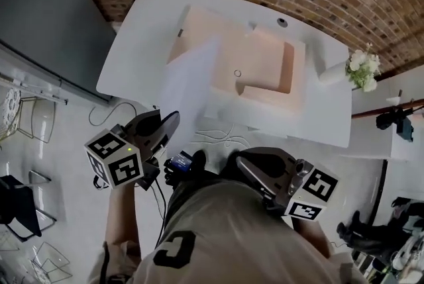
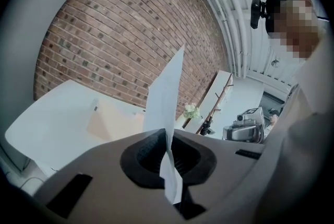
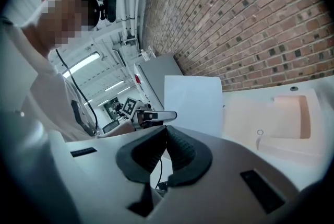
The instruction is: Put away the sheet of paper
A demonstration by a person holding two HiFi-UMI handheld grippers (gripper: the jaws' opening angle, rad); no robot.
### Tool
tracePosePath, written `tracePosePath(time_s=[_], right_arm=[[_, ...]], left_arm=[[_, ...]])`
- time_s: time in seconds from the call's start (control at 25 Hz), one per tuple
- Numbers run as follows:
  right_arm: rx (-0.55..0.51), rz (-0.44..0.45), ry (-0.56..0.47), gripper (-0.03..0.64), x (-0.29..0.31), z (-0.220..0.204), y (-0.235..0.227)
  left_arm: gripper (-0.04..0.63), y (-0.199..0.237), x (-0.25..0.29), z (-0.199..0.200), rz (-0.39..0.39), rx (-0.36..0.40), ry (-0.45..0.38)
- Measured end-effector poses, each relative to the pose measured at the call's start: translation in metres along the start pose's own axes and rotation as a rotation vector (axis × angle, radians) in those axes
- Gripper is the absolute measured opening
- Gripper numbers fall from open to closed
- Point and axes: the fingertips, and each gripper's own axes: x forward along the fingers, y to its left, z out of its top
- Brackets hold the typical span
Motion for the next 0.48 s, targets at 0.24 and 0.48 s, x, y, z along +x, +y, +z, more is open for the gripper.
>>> tracePosePath(time_s=[0.24, 0.48], right_arm=[[0.006, -0.006, -0.045, 0.023, -0.03, 0.01, -0.031], [0.0, 0.014, -0.072, 0.023, -0.062, 0.022, -0.062]], left_arm=[[0.014, -0.022, 0.038, 0.003, 0.009, 0.038, 0.03], [0.014, -0.038, 0.077, 0.017, 0.045, 0.081, 0.058]])
